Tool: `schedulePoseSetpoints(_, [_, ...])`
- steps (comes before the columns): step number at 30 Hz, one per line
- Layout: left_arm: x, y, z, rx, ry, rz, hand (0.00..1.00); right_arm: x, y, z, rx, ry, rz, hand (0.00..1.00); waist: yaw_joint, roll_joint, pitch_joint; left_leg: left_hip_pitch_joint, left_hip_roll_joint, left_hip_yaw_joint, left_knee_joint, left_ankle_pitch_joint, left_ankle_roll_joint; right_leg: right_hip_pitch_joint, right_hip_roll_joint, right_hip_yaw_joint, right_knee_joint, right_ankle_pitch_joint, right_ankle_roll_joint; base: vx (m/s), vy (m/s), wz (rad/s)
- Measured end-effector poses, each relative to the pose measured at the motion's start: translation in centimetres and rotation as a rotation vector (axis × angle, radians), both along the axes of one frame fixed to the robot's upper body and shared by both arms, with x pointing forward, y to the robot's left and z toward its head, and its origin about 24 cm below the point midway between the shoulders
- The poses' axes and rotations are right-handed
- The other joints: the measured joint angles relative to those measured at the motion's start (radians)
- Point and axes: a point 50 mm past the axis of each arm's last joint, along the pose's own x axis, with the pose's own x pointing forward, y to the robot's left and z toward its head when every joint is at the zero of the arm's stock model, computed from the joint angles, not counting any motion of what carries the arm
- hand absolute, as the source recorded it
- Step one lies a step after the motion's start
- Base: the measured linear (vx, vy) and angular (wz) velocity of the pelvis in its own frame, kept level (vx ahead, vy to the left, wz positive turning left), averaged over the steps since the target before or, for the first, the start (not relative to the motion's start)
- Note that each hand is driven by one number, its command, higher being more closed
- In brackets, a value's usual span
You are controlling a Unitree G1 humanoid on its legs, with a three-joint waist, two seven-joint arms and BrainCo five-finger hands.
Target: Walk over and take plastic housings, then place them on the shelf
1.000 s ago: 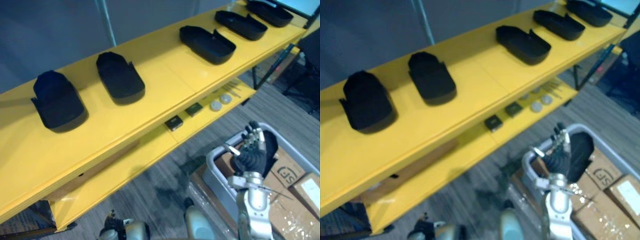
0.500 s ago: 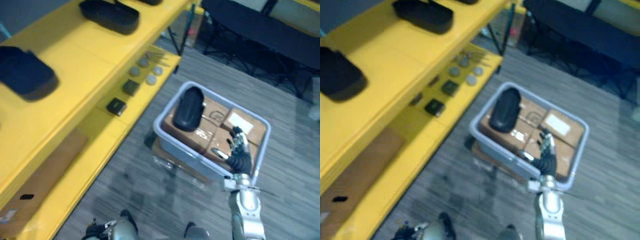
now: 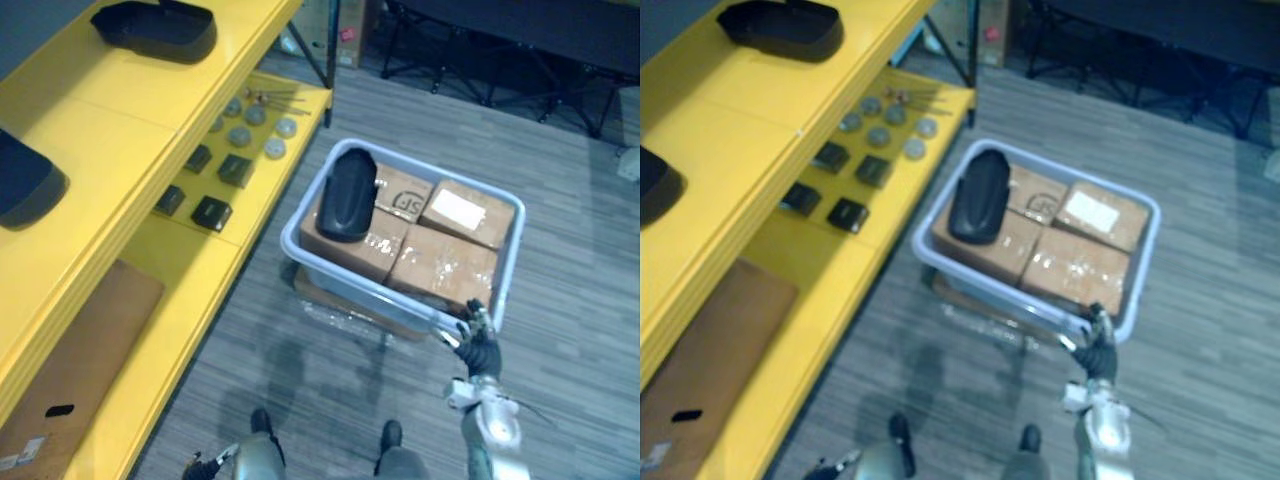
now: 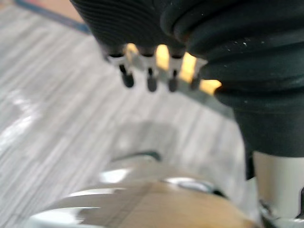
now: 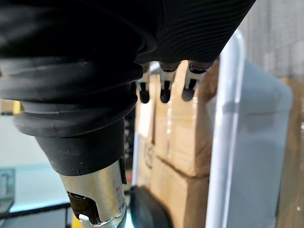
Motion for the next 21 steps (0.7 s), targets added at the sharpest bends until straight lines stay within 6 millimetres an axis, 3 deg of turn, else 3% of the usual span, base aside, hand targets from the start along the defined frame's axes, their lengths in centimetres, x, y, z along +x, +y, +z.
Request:
schedulePoseSetpoints(6, [2.3, -0.2, 1.0, 0.046, -0.081, -0.118, 0.0, 3.7, -0.7, 1.0, 0.025, -0.031, -0.102, 0.0, 0.031, -0.005, 0.021, -0.083, -0.042, -0.08, 0.071, -0.021, 0.021, -0.038, -0.034, -0.017, 0.03, 0.021, 0.012, -0.1, 0.105, 0.17])
schedulePoseSetpoints(9, [4.2, 0.0, 1.9, 0.064, -0.157, -0.126, 0.0, 7.9, 0.4, 4.6, 0.043, -0.157, -0.099, 0.0, 0.071, -0.008, 0.129, -0.109, -0.044, -0.105, 0.106, -0.05, 0.02, -0.115, -0.048, 0.009, 0.138, 0.012, -0.012, -0.22, 0.113, -0.13])
schedulePoseSetpoints(11, [5.2, -0.1, 2.3, 0.071, -0.193, -0.127, 0.0, 10.0, 1.1, 6.8, 0.053, -0.226, -0.091, 0.0, 0.087, -0.009, 0.175, -0.121, -0.043, -0.117, 0.108, -0.034, 0.016, -0.157, -0.03, 0.03, 0.153, -0.012, -0.056, -0.17, 0.01, -0.07])
schedulePoseSetpoints(14, [6.2, -0.5, 2.6, 0.053, -0.233, -0.09, 0.0, 12.5, 0.8, 11.2, 0.028, -0.346, -0.122, 0.0, 0.085, 0.03, 0.235, -0.182, -0.066, -0.189, 0.125, -0.002, 0.026, -0.176, -0.003, 0.048, 0.125, 0.001, -0.028, -0.1, -0.023, 0.33])
schedulePoseSetpoints(15, [6.9, -1.0, 2.8, 0.046, -0.25, -0.078, 0.0, 13.6, -0.2, 13.9, 0.008, -0.416, -0.145, 0.0, 0.077, 0.061, 0.265, -0.218, -0.074, -0.232, 0.128, 0.01, 0.024, -0.187, -0.001, 0.015, 0.129, 0.003, -0.025, -0.06, -0.029, 0.42])
schedulePoseSetpoints(17, [7.2, -1.3, 2.8, 0.03, -0.265, -0.049, 0.0, 14.8, -1.4, 16.3, -0.034, -0.448, -0.183, 0.0, 0.079, 0.068, 0.271, -0.258, -0.079, -0.263, 0.117, 0.03, 0.023, -0.218, 0.001, -0.006, 0.137, 0.003, -0.025, -0.04, -0.035, 0.5])
schedulePoseSetpoints(19, [7.5, -1.5, 2.9, 0.011, -0.277, -0.009, 0.0, 16.3, -3.3, 20.1, -0.056, -0.492, -0.256, 0.0, 0.094, 0.07, 0.29, -0.276, -0.09, -0.3, 0.077, 0.063, 0.018, -0.224, 0.001, -0.031, 0.136, 0.003, -0.026, 0.0, -0.04, 0.52])
schedulePoseSetpoints(21, [7.5, -1.5, 2.8, -0.002, -0.281, 0.021, 0.0, 17.0, -4.0, 23.2, -0.058, -0.55, -0.296, 0.0, 0.111, 0.074, 0.294, -0.286, -0.095, -0.316, 0.062, 0.075, 0.016, -0.227, 0.002, -0.038, 0.125, 0.003, -0.026, 0.02, -0.026, 0.28])
